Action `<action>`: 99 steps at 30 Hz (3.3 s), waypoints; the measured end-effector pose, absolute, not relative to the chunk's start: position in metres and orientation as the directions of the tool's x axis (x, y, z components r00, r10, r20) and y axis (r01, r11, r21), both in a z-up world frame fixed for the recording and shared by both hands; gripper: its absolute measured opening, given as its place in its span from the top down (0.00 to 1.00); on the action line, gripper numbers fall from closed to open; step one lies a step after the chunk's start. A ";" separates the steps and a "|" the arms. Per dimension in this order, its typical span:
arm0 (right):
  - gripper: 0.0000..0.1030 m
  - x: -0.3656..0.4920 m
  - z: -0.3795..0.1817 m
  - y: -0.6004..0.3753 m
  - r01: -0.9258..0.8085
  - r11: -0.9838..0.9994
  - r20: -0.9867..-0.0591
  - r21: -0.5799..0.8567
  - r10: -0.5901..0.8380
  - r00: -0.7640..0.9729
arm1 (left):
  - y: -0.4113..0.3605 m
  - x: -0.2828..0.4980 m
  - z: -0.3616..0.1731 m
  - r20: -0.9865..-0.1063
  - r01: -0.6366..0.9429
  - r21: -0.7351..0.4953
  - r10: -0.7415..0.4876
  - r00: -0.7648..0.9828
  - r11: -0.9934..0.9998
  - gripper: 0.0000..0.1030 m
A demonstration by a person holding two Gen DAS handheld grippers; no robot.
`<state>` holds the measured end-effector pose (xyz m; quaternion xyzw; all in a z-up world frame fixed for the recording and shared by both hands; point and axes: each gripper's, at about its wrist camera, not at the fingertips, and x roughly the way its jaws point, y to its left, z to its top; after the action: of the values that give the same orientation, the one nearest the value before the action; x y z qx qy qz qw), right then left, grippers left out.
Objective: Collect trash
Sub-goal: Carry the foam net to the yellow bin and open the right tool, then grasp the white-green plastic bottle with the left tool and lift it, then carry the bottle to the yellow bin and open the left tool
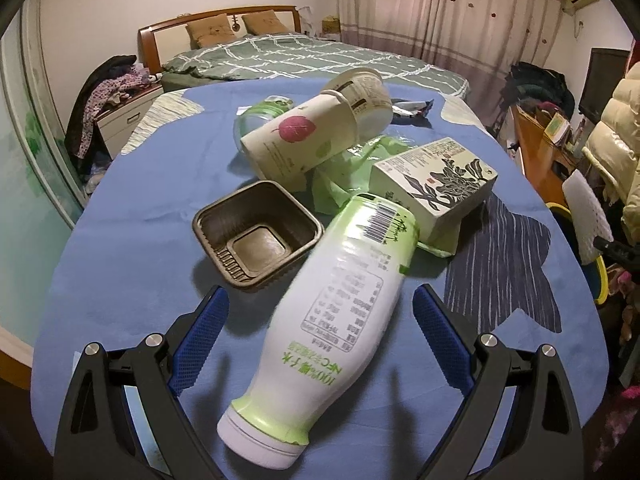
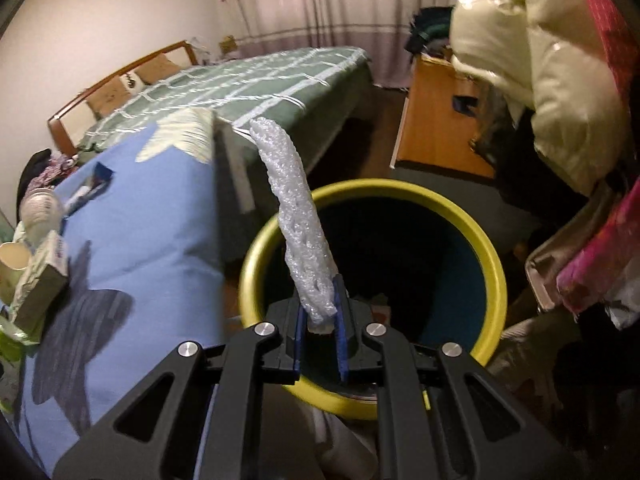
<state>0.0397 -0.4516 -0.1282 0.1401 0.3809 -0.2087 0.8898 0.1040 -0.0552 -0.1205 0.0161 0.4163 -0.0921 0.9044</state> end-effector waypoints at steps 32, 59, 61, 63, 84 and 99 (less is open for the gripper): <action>0.72 0.040 -0.124 -0.447 0.456 0.880 -0.722 0.130 -0.232 0.652 | -0.032 0.054 -0.141 -0.763 0.353 -0.042 -0.259 0.592 0.935 0.46; 0.72 0.040 -0.120 -0.440 0.413 0.897 -0.712 0.156 -0.187 0.677 | -0.042 0.036 -0.082 -0.600 0.339 0.141 -0.192 0.777 0.930 0.61; 0.72 0.039 -0.119 -0.440 0.410 0.899 -0.711 0.157 -0.185 0.678 | -0.046 0.044 -0.074 -0.583 0.337 0.151 -0.191 0.789 0.929 0.61; 0.72 0.038 -0.118 -0.441 0.410 0.898 -0.709 0.158 -0.186 0.680 | -0.051 0.052 -0.067 -0.571 0.341 0.155 -0.198 0.797 0.927 0.61; 0.72 0.005 -0.112 -0.475 0.436 0.884 -0.691 0.168 -0.210 0.691 | -0.201 0.080 -0.021 -0.545 0.616 0.096 -0.476 0.690 0.782 0.61; 0.72 -0.043 -0.105 -0.513 0.525 0.841 -0.670 0.131 -0.315 0.672 | -0.409 0.106 -0.064 -0.671 0.821 0.013 -0.603 0.431 0.571 0.61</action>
<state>-0.0431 -0.5132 -0.1047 0.1581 0.3309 -0.2331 0.9007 0.1061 -0.4089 -0.0644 0.1721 0.3159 -0.4300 0.8281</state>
